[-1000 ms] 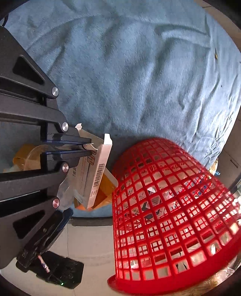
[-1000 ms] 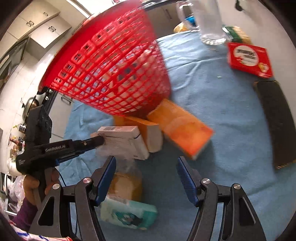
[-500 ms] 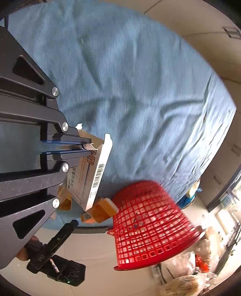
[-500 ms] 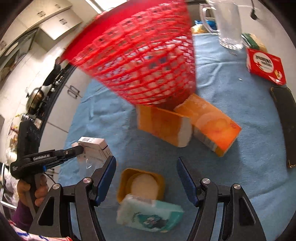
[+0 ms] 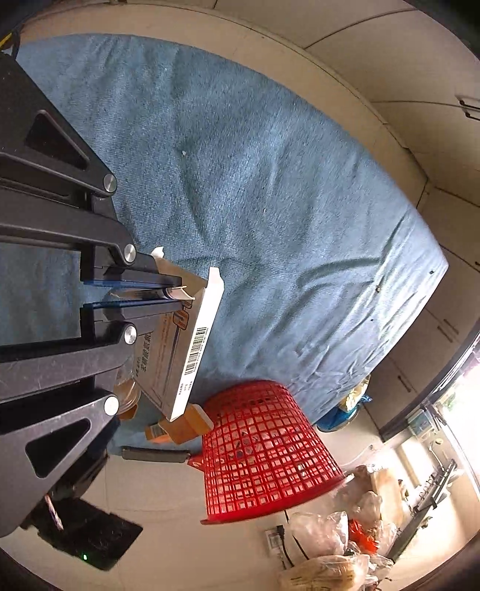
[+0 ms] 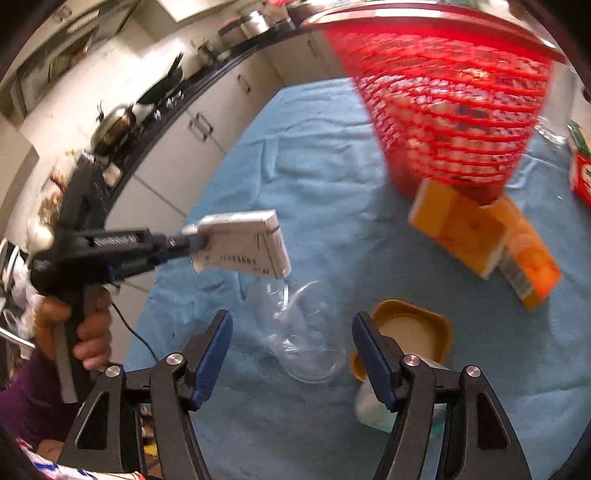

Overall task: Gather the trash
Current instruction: 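Grasp the clear plastic cup with the right tool, then carry the white box and plastic cup over the red basket and release both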

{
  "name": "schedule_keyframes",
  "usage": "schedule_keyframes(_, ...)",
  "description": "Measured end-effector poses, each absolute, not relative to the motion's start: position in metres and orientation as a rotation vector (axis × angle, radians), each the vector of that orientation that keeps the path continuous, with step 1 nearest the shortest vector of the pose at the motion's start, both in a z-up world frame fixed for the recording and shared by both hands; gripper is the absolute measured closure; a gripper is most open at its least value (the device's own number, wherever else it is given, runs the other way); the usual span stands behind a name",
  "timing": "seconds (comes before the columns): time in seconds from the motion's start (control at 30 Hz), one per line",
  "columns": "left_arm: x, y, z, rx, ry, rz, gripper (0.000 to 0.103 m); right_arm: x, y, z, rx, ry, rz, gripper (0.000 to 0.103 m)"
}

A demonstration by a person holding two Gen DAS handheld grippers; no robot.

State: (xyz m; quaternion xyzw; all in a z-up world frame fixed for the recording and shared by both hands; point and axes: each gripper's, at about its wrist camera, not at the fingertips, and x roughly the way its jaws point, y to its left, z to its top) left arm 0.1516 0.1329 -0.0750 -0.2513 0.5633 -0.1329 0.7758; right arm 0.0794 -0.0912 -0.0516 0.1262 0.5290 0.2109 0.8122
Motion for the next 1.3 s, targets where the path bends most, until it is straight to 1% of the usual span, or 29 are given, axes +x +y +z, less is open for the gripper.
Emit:
schedule_keyframes(0.03, 0.150, 0.134, -0.071, -0.543, 1.210, -0.288, 0.098, 0.082, -0.086, -0.054, 0.261, 1.136, 0.459, 0.039)
schedule_keyframes(0.07, 0.148, 0.137, -0.066, -0.541, 1.201, -0.287, 0.098, 0.084, -0.081, -0.058, 0.243, 1.144, 0.462, 0.051)
schedule_keyframes(0.1, 0.145, 0.139, -0.060, -0.539, 1.189, -0.283, 0.098, 0.086, -0.076, -0.060, 0.222, 1.153, 0.458, 0.058)
schedule_keyframes(0.17, 0.141, 0.141, -0.051, -0.541, 1.173, -0.289, 0.098, 0.088, -0.069, -0.066, 0.198, 1.181, 0.453, 0.093)
schedule_keyframes(0.2, 0.139, 0.142, -0.046, -0.534, 1.161, -0.289, 0.098, 0.086, -0.071, -0.067, 0.200, 1.192, 0.451, 0.094)
schedule_keyframes(0.4, 0.129, 0.143, -0.013, -0.527, 1.088, -0.277, 0.098, 0.072, -0.079, -0.043, 0.195, 1.144, 0.474, 0.095)
schedule_keyframes(0.6, 0.124, 0.127, 0.031, -0.487, 1.015, -0.310, 0.098, 0.054, -0.099, -0.002, 0.230, 1.063, 0.454, 0.095)
schedule_keyframes(0.87, 0.124, 0.089, 0.079, -0.338, 0.945, -0.319, 0.098, 0.026, -0.143, 0.052, 0.258, 0.921, 0.350, 0.095)
schedule_keyframes(1.0, 0.124, 0.072, 0.098, -0.269, 0.918, -0.325, 0.098, 0.017, -0.162, 0.064, 0.286, 0.873, 0.308, 0.095)
schedule_keyframes(1.3, 0.125, 0.043, 0.116, -0.104, 0.887, -0.282, 0.098, 0.007, -0.175, 0.077, 0.312, 0.814, 0.274, 0.095)
